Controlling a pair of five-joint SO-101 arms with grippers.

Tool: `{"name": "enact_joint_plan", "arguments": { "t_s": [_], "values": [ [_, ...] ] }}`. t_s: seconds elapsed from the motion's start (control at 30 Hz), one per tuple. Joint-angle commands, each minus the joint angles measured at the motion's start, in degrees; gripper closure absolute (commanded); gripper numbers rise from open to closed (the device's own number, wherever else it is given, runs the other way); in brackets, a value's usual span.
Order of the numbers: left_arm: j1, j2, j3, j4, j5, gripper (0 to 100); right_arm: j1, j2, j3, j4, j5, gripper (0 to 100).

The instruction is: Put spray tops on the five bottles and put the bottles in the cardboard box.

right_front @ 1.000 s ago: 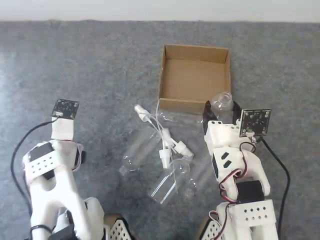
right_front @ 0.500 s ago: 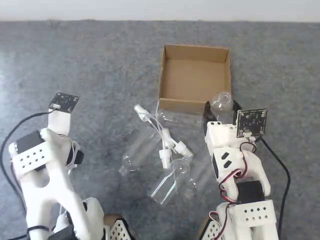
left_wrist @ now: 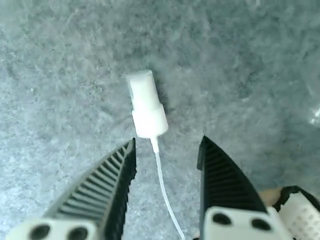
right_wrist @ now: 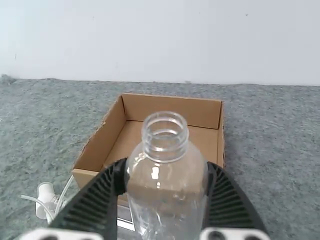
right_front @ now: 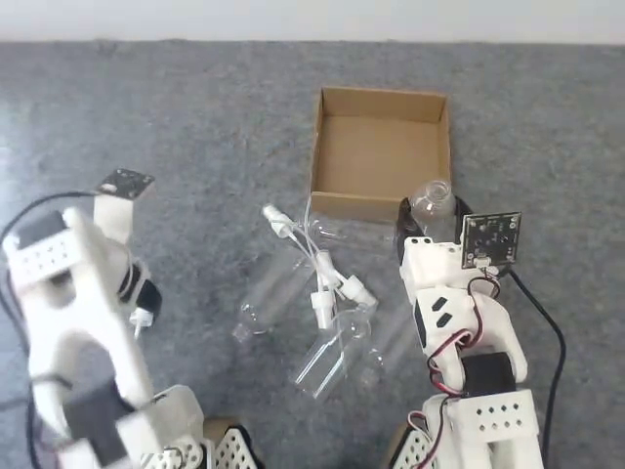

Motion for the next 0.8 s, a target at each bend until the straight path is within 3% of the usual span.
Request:
{"name": "enact_joint_plan", "arguments": {
  "t_s": [0.0, 0.47, 0.77],
  "values": [
    [-0.2, 12.7, -10.8, 1.0, 2.5, 81, -0.4, -1.1, -0.9, -1.2, 1.0, 90.8],
    [-0.2, 30.9, -19.1, -0.8, 2.0, 82, -0.4, -1.1, -0.9, -1.5, 1.0, 90.8],
    [-0.1, 36.4, -19.0, -4.0, 2.0, 91, -0.3, -1.1, -0.9, -1.5, 1.0, 90.8]
  ]
}}
